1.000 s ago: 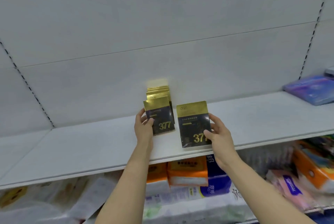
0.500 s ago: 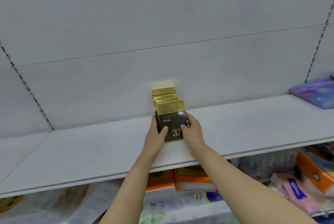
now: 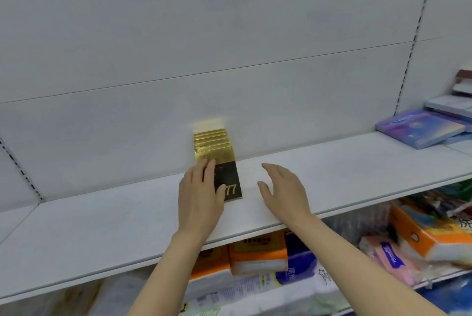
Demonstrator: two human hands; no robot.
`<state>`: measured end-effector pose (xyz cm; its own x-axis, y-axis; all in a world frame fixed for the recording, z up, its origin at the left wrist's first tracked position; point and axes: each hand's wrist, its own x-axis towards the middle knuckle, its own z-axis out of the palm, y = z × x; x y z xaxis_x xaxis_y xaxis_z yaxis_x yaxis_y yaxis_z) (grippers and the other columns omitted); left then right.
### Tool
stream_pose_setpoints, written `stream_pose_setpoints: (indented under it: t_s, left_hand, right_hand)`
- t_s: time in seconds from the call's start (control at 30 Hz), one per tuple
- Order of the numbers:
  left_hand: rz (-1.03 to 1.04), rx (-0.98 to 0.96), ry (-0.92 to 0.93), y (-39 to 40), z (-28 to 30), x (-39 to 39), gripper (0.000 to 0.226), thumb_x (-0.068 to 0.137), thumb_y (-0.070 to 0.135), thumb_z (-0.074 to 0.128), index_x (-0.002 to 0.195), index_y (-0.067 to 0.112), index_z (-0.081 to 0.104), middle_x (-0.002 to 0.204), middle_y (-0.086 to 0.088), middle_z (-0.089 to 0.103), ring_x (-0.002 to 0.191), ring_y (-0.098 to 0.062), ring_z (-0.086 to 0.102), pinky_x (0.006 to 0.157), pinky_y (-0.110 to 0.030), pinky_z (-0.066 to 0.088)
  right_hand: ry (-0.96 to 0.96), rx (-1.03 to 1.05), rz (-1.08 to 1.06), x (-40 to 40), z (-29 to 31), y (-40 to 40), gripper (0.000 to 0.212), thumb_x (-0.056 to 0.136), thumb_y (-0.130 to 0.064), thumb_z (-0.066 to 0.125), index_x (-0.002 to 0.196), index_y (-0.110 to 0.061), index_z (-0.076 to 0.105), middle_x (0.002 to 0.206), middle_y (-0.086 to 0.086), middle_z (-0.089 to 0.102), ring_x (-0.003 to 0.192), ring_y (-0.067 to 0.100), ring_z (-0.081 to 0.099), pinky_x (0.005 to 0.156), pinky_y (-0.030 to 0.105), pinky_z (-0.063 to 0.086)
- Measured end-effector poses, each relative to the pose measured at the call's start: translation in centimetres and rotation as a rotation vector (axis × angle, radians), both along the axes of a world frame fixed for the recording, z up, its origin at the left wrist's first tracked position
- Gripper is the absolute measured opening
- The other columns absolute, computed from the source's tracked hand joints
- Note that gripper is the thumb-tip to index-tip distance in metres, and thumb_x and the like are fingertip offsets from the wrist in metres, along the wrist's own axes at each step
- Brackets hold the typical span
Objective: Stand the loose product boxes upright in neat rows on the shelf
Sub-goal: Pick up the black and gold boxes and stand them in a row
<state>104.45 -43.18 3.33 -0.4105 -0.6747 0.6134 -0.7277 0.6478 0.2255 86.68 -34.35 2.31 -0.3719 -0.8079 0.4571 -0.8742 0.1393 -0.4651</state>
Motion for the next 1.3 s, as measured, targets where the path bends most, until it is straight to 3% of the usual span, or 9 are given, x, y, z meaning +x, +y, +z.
stream_pose_setpoints:
  t_s: [0.1, 0.17, 0.33, 0.73, 0.9, 1.1, 1.2, 1.3]
  left_hand:
    - [-0.155, -0.113, -0.118, 1.8, 0.0, -2.3, 0.050, 0.082, 0.026, 0.077, 0.128, 0.011, 0.063, 0.123, -0.007, 0.065, 0.110, -0.027, 0.061, 0.091, -0.040, 0.052]
    - [-0.242, -0.151, -0.179, 3.2, -0.2, -4.1, 0.046, 0.081, 0.027, 0.078, 0.123, 0.012, 0.066, 0.117, -0.007, 0.068, 0.104, -0.027, 0.064, 0.085, -0.040, 0.054]
    - [-0.359, -0.185, -0.231, 7.4, -0.3, -10.2, 0.042, 0.081, 0.031, 0.077, 0.120, 0.018, 0.067, 0.115, -0.004, 0.070, 0.101, -0.025, 0.067, 0.085, -0.039, 0.055]
    - [-0.586, -0.193, -0.192, 20.0, 0.1, -28.6, 0.031, 0.074, 0.022, 0.080, 0.103, 0.014, 0.072, 0.096, -0.004, 0.071, 0.078, -0.029, 0.066, 0.067, -0.037, 0.052]
    - [-0.648, -0.166, -0.170, 26.5, -0.5, -37.4, 0.030, 0.086, 0.029, 0.065, 0.113, 0.016, 0.068, 0.104, -0.005, 0.068, 0.088, -0.028, 0.062, 0.075, -0.038, 0.047]
    - [-0.693, -0.155, -0.165, 31.7, -0.5, -46.9, 0.031, 0.093, 0.032, 0.056, 0.118, 0.017, 0.065, 0.110, -0.003, 0.066, 0.095, -0.026, 0.059, 0.080, -0.037, 0.044]
    - [-0.700, -0.139, -0.149, 32.8, -0.2, -51.2, 0.029, 0.093, 0.031, 0.056, 0.117, 0.017, 0.066, 0.110, -0.003, 0.066, 0.095, -0.026, 0.059, 0.081, -0.037, 0.044]
    - [-0.726, -0.146, -0.157, 33.5, -0.5, -55.9, 0.028, 0.092, 0.029, 0.056, 0.116, 0.017, 0.066, 0.108, -0.002, 0.067, 0.093, -0.026, 0.059, 0.079, -0.037, 0.045]
  right_hand:
    - [0.179, -0.163, -0.083, -1.9, -0.1, 3.4, 0.041, 0.092, -0.034, 0.058, 0.125, -0.011, 0.063, 0.121, 0.005, 0.067, 0.108, 0.023, 0.064, 0.095, 0.032, 0.045]
    - [0.248, -0.196, -0.137, -3.1, -0.3, 5.7, 0.041, 0.088, -0.037, 0.057, 0.118, -0.011, 0.067, 0.112, 0.004, 0.070, 0.100, 0.022, 0.066, 0.091, 0.032, 0.047]
    - [0.270, -0.189, -0.280, -7.0, -0.6, 11.4, 0.040, 0.084, -0.034, 0.062, 0.116, -0.011, 0.068, 0.110, 0.002, 0.071, 0.099, 0.021, 0.065, 0.089, 0.033, 0.048]
    - [0.293, -0.178, -0.477, -21.7, -0.7, 27.7, 0.032, 0.084, -0.032, 0.063, 0.107, -0.011, 0.070, 0.097, 0.002, 0.071, 0.091, 0.023, 0.066, 0.080, 0.037, 0.053]
    - [0.345, -0.172, -0.558, -29.4, -1.1, 35.1, 0.033, 0.083, -0.030, 0.067, 0.108, -0.008, 0.070, 0.097, 0.002, 0.072, 0.091, 0.022, 0.067, 0.078, 0.036, 0.054]
    - [0.371, -0.128, -0.656, -37.6, -1.5, 42.2, 0.039, 0.087, -0.037, 0.053, 0.107, -0.008, 0.071, 0.097, 0.002, 0.073, 0.087, 0.022, 0.069, 0.075, 0.036, 0.056]
    - [0.359, -0.122, -0.696, -42.2, -1.8, 44.4, 0.032, 0.085, -0.029, 0.066, 0.109, -0.008, 0.071, 0.099, 0.004, 0.073, 0.090, 0.024, 0.069, 0.076, 0.039, 0.056]
    - [0.354, -0.126, -0.736, -46.6, -2.4, 45.9, 0.032, 0.085, -0.028, 0.067, 0.109, -0.008, 0.071, 0.099, 0.004, 0.073, 0.089, 0.025, 0.069, 0.075, 0.039, 0.057]
